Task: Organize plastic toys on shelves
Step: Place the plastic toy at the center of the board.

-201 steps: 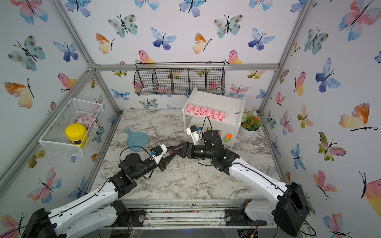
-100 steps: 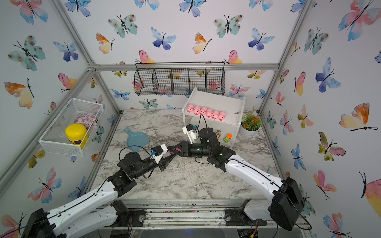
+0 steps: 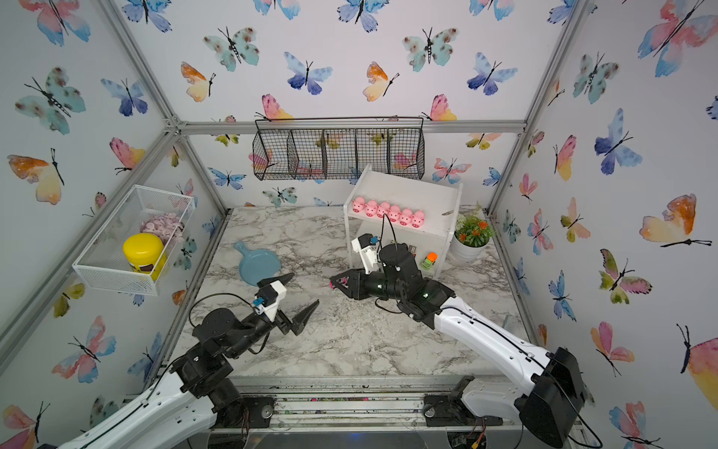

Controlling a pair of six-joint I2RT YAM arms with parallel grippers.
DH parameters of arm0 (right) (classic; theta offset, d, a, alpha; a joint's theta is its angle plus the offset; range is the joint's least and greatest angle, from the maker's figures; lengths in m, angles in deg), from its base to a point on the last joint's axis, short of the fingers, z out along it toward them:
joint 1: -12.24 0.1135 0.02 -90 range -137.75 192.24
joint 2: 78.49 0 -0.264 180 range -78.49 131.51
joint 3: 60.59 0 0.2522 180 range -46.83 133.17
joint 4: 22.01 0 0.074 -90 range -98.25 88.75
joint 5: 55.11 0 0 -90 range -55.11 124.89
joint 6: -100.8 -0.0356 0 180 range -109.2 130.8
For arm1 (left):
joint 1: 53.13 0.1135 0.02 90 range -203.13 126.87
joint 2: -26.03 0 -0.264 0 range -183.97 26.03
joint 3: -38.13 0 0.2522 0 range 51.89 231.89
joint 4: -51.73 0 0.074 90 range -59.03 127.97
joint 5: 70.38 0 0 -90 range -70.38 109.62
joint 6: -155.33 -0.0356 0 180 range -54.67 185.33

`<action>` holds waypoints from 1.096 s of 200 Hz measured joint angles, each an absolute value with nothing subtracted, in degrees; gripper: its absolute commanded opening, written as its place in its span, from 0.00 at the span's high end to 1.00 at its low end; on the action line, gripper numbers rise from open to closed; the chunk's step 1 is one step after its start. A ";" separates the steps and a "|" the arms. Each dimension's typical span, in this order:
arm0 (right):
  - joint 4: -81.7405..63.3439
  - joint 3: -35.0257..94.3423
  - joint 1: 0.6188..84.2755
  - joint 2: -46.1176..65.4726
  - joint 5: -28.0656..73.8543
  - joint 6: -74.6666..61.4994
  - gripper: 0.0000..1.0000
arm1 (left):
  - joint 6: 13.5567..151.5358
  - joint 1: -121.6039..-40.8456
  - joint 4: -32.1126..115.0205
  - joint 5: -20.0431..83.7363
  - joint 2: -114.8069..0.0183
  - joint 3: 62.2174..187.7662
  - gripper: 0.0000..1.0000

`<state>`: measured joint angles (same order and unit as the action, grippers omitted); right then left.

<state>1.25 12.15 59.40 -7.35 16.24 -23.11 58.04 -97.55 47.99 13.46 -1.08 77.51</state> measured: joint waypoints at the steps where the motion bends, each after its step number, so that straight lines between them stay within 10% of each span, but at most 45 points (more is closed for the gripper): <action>1: 1.51 12.15 59.45 -7.33 16.59 -22.83 0.71 | 58.54 -97.53 47.62 12.35 -0.29 77.58 0.01; 99: 14.87 15.51 74.85 22.37 66.53 6.62 0.66 | 73.99 -97.11 33.87 -18.01 7.18 84.12 0.01; 219: 7.87 17.50 78.57 34.98 81.35 13.02 0.45 | 74.80 -97.11 32.50 -19.32 7.97 84.12 0.01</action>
<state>7.87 17.50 78.57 34.98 81.35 13.02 74.80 -97.11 32.50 -19.32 7.97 84.12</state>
